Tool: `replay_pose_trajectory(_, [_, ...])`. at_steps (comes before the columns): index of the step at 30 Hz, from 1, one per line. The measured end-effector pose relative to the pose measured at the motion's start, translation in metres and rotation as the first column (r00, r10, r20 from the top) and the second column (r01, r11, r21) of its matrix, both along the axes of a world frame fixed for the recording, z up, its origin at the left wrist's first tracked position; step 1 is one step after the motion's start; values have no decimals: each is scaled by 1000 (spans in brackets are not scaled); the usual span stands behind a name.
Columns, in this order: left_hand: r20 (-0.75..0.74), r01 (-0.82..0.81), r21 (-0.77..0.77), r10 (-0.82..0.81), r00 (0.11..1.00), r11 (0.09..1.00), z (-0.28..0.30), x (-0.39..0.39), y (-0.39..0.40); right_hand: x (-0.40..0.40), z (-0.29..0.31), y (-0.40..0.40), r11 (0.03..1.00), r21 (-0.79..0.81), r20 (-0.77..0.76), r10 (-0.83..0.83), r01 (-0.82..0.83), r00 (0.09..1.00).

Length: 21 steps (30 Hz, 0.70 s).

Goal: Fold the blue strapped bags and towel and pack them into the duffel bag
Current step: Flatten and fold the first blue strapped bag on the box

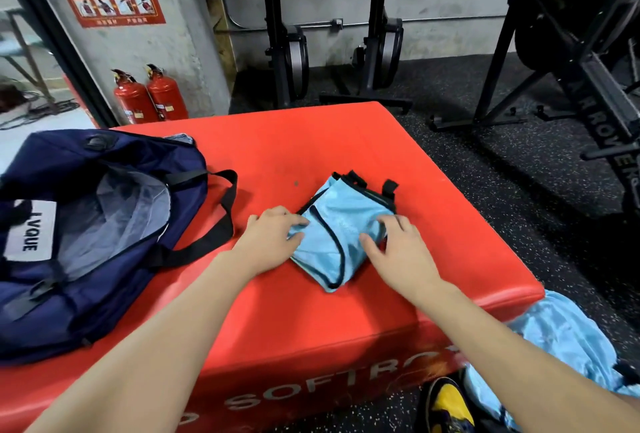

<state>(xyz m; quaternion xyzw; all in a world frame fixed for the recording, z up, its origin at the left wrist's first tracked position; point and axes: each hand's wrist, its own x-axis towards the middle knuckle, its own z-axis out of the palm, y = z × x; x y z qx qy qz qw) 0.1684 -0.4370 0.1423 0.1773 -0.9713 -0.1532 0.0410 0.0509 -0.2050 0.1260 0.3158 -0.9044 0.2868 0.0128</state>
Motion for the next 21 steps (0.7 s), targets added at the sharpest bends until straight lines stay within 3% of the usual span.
replay_pose_trajectory(3, [-4, 82, 48, -82, 997, 995, 4, 15, 11, -16, -4, 0, 998, 31, 7, 52, -53, 999])
replay_pose_trajectory(7, [-51, 168, 69, -165, 985, 983, 4, 40, 30, -11, -1, 0, 975, -40, -70, 213, -216, 975])
replay_pose_trajectory(12, [-112, 196, 110, -184, 976, 974, 0, 62, 38, 15, 7, 9, 808, 67, -71, 589, -585, 805])
replay_pose_trajectory(14, [-130, 164, 111, -149, 980, 980, -2, 67, 35, 25, 6, 14, 782, 122, -48, 620, -611, 783])
replay_pose_trajectory(18, [-228, 202, 57, -184, 956, 978, 0, 69, 36, 35, 3, 14, 799, 139, -176, 601, -585, 780])
replay_pose_trajectory(21, [-237, 287, -21, -284, 929, 958, 2, 68, 43, 37, 6, 9, 832, 51, -57, 555, -553, 830])
